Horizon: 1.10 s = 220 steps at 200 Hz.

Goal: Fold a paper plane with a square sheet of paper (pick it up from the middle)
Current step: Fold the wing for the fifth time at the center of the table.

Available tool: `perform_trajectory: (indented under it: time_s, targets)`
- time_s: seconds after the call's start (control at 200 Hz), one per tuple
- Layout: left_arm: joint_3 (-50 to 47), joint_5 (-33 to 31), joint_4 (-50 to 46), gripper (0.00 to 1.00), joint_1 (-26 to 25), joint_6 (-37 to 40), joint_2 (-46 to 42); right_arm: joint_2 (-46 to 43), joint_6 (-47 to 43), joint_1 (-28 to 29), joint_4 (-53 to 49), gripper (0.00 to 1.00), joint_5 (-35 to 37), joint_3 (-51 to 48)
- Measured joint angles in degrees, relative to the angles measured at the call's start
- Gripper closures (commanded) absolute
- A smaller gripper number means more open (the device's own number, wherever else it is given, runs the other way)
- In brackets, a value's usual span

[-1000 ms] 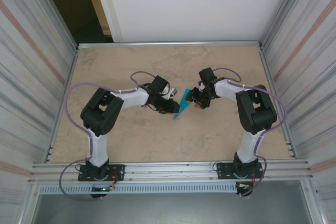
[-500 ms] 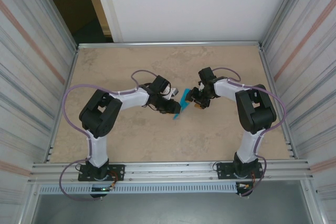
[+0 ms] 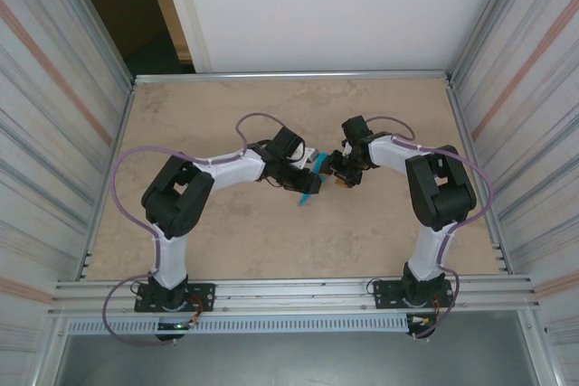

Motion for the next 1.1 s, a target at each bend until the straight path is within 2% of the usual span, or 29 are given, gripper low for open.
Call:
perform_trajectory:
  time_s: [0.496,0.802,1.102]
  targets:
    - [0.0,-1.4,-1.0,0.63,0.0,3.2,2.2,0.1,0.0,0.0,-0.1,0.45,0.0,0.1]
    - [-0.2,-2.0,-0.6,0.75,0.1,4.4,3.1,0.4,0.0,0.0,-0.7,0.45,0.0,0.6]
    - [-3.5,3.0,4.5,0.83,2.5,3.8,3.1,0.8,0.0,0.0,-1.7,0.45,0.0,1.4]
